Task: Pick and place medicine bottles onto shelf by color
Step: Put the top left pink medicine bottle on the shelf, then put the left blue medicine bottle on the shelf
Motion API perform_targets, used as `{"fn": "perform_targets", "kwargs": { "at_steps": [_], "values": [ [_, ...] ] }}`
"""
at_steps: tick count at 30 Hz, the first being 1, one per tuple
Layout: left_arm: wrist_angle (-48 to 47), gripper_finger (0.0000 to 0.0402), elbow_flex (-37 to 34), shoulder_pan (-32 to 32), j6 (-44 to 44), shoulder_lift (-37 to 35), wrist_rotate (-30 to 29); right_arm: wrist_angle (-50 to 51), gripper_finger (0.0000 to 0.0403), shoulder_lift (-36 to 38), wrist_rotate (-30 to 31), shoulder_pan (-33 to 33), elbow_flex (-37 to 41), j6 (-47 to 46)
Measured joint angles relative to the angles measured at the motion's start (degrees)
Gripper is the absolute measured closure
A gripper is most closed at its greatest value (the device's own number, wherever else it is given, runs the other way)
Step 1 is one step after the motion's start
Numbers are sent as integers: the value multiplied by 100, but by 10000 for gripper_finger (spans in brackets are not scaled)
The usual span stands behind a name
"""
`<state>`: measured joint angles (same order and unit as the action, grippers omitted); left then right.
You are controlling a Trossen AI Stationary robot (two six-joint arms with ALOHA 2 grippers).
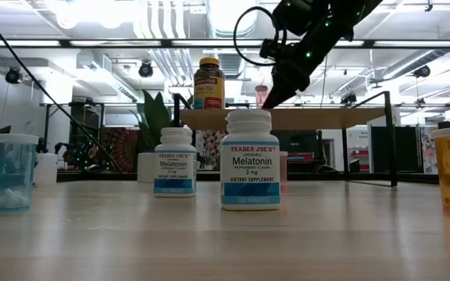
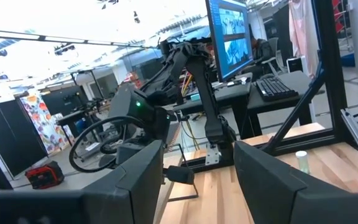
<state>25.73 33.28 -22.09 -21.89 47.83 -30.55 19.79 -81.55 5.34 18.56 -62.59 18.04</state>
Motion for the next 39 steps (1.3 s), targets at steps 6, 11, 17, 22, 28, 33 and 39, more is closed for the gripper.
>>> {"fn": "perform_targets", "kwargs": {
  "at_steps": [6,11,17,22,28,33,39],
  "values": [
    [0,221,0,0,-4,11,0,-334,394,-81,8,63,4,1],
    [-1,221,2,0,-4,11,0,-517,394,-113,21,165,7,2],
    [-1,221,2,0,18,23,-169,-544,394,-119,25,324,7,1],
    [-1,221,0,0,180,97,-613,-508,394,-69,20,321,9,16],
    [-40,221,-9,0,869,222,-1332,-192,394,302,18,172,9,-48],
    [-214,221,-9,0,1843,341,-1653,317,394,781,16,-86,9,-332],
    [-942,221,236,-79,3104,674,-1601,699,394,1404,-4,-669,250,-639]
  ]
}}
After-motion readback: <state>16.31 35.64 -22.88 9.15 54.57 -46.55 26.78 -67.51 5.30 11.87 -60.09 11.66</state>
